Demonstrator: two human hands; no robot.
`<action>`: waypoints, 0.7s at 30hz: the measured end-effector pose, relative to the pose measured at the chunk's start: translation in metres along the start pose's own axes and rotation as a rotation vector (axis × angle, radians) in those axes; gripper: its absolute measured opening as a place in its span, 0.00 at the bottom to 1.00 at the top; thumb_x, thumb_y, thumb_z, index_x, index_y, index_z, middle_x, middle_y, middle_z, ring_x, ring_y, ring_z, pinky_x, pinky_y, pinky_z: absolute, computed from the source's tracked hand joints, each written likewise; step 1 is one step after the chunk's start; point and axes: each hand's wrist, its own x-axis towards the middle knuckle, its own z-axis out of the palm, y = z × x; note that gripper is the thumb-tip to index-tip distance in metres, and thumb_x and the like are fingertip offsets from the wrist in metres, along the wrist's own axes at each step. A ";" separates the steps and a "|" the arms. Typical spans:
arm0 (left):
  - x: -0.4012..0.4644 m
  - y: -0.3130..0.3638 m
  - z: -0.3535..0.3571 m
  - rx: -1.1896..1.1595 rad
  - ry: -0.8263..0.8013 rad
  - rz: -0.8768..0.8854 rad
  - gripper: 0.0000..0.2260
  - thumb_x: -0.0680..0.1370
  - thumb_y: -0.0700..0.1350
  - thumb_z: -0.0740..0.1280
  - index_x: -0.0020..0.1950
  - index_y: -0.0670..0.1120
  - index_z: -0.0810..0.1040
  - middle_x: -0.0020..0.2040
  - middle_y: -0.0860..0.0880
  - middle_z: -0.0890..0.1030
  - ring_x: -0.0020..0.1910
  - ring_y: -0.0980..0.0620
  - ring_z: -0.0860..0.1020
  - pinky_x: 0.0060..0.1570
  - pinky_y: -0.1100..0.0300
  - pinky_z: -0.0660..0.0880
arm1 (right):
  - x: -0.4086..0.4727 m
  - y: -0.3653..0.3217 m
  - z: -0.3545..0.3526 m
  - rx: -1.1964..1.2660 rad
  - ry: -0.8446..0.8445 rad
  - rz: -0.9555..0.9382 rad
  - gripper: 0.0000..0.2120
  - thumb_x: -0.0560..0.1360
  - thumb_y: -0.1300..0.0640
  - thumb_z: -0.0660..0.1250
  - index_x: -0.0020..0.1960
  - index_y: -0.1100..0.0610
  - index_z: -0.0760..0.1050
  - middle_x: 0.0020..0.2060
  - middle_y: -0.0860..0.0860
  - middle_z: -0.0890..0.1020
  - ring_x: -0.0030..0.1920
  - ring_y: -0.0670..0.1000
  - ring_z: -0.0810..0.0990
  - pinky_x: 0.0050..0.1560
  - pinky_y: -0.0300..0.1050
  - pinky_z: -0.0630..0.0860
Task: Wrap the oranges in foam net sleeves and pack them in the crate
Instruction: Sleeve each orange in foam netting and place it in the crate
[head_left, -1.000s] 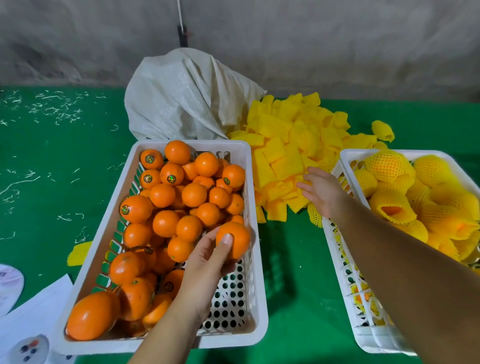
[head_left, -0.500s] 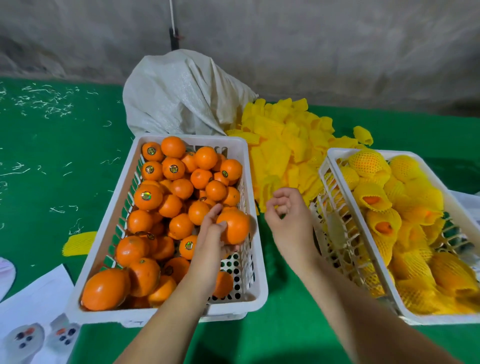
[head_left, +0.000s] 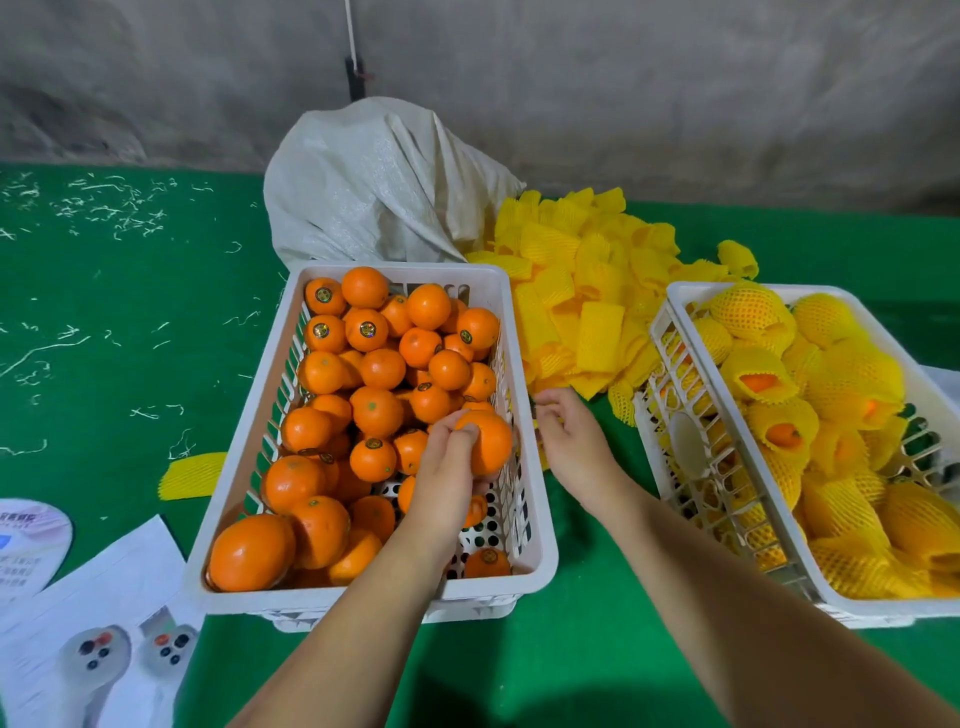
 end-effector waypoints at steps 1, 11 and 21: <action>-0.002 0.000 0.000 0.006 -0.021 0.013 0.08 0.87 0.54 0.58 0.66 0.62 0.71 0.63 0.50 0.79 0.56 0.48 0.83 0.48 0.57 0.84 | -0.001 0.009 -0.003 -0.072 0.033 0.031 0.12 0.85 0.54 0.60 0.67 0.49 0.74 0.61 0.48 0.80 0.57 0.49 0.82 0.55 0.47 0.79; -0.004 0.000 0.000 0.061 -0.139 0.131 0.26 0.80 0.61 0.65 0.78 0.59 0.68 0.73 0.57 0.73 0.65 0.58 0.79 0.56 0.62 0.82 | 0.001 0.076 0.004 -0.751 -0.530 0.250 0.28 0.84 0.55 0.64 0.81 0.40 0.62 0.82 0.50 0.31 0.82 0.66 0.48 0.80 0.61 0.57; -0.001 -0.006 0.002 0.046 -0.117 0.156 0.24 0.79 0.62 0.66 0.74 0.61 0.71 0.71 0.58 0.75 0.62 0.62 0.80 0.62 0.57 0.81 | 0.022 0.084 0.008 -0.609 -0.249 0.121 0.11 0.83 0.55 0.64 0.61 0.59 0.80 0.59 0.58 0.81 0.59 0.61 0.81 0.60 0.53 0.78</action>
